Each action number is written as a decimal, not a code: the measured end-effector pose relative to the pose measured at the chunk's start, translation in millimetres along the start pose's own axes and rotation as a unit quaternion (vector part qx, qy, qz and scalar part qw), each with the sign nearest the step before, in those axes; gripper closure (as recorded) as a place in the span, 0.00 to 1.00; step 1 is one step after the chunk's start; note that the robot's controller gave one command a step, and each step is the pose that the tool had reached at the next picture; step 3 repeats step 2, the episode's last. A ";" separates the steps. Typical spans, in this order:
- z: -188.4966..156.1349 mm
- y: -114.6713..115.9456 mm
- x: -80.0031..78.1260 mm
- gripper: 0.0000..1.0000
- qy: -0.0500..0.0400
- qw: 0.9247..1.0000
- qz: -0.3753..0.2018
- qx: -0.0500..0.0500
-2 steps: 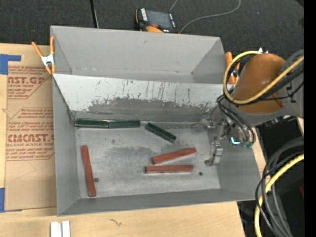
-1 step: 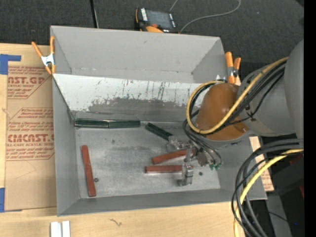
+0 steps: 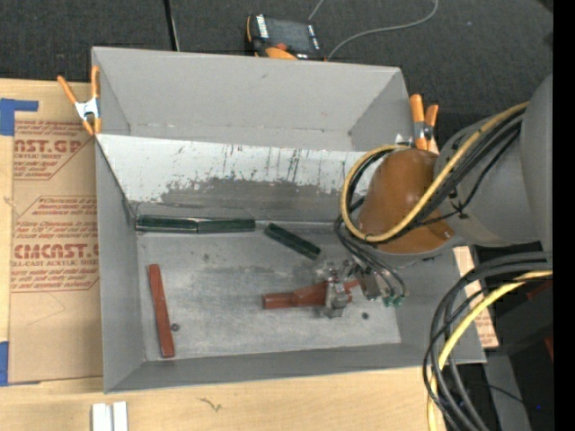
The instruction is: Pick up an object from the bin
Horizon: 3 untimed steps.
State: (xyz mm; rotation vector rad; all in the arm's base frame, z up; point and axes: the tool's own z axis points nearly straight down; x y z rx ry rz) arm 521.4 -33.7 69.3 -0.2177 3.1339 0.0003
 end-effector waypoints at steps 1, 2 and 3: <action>-126.1 10.6 -28.2 1.00 -0.004 0.991 -0.131 0.001; -210.0 -4.2 -17.9 1.00 -0.003 0.939 -0.345 0.002; -210.0 -4.2 -17.9 1.00 -0.003 0.939 -0.345 0.002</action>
Offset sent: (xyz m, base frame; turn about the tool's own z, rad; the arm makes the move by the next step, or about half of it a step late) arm 0.0245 0.0130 0.1240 -0.2609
